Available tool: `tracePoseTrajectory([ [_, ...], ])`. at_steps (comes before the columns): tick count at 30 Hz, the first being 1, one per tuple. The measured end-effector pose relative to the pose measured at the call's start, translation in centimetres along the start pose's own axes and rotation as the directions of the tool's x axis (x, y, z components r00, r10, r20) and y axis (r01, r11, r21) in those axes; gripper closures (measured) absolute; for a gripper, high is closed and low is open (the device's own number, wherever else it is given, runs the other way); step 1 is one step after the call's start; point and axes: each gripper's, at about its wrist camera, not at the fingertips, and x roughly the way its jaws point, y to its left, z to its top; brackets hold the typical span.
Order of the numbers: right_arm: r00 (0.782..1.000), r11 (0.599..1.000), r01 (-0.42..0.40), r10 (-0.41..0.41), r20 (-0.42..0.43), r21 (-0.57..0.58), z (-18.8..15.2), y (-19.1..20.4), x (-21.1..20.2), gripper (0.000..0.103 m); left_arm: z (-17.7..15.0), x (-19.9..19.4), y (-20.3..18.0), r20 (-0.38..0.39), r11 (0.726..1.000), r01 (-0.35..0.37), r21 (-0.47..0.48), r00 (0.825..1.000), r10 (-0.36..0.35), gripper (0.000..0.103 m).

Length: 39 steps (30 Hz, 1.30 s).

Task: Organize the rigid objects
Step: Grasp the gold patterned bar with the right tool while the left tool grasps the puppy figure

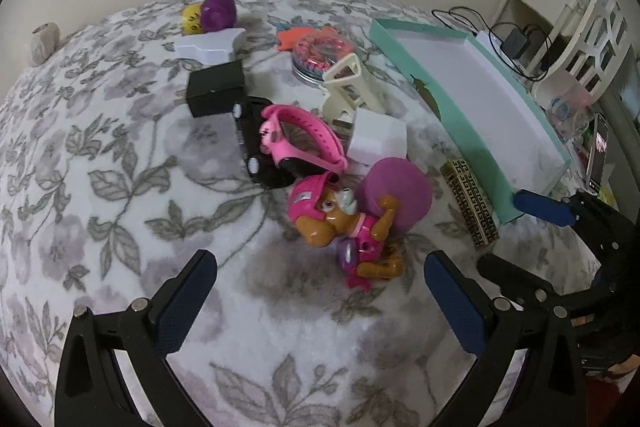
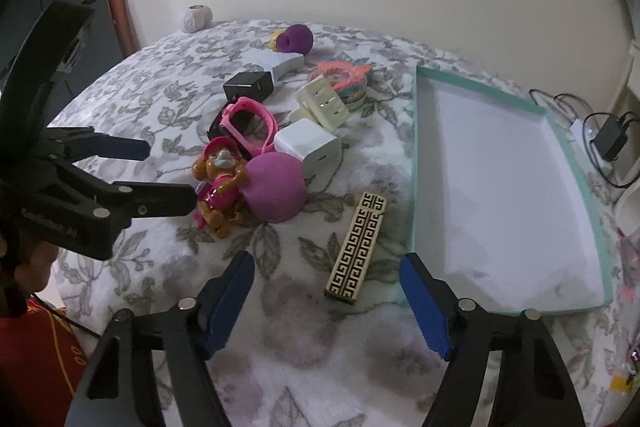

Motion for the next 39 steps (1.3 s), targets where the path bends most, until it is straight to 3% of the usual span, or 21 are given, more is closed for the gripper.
tracePoseTrajectory([
  [2, 1.0, 1.0, -0.003, 0.004, -0.02, 0.006, 0.2, -0.1, 0.6, 0.036, 0.1, 0.5, -0.3, -0.013, 1.0, 0.0, 0.012, 1.0, 0.0, 0.0],
  [8, 0.998, 1.0, 0.005, -0.004, -0.059, 0.019, 0.6, -0.4, 2.2, 0.045, 0.6, 2.4, -0.9, -0.054, 0.999, -0.029, 0.021, 0.998, 0.03, 0.009],
  [11, 0.997, 1.0, 0.007, -0.006, -0.08, 0.015, 0.9, -0.3, 2.9, 0.045, 0.8, 3.0, -0.8, -0.067, 0.999, -0.033, 0.011, 0.997, 0.034, 0.015],
  [18, 0.994, 1.0, 0.031, -0.031, -0.105, 0.001, 1.3, -0.1, 4.0, 0.047, 1.1, 3.4, -0.2, -0.058, 1.0, -0.019, 0.001, 0.998, 0.019, 0.017],
  [25, 0.996, 1.0, 0.007, -0.006, -0.086, 0.007, 1.4, -0.2, 3.6, 0.057, 0.9, 3.0, 1.6, -0.048, 0.999, -0.025, -0.042, 0.999, 0.023, 0.021],
  [31, 0.993, 0.999, 0.048, -0.047, -0.107, 0.006, 1.5, -0.5, 4.5, 0.062, 1.1, 3.3, 1.5, -0.042, 0.998, -0.048, -0.038, 0.998, 0.047, 0.023],
  [39, 0.994, 0.998, 0.047, -0.041, -0.105, 0.049, 1.3, -1.3, 4.3, 0.075, 1.0, 3.0, 0.8, -0.043, 0.999, -0.045, -0.01, 0.998, 0.044, 0.054],
])
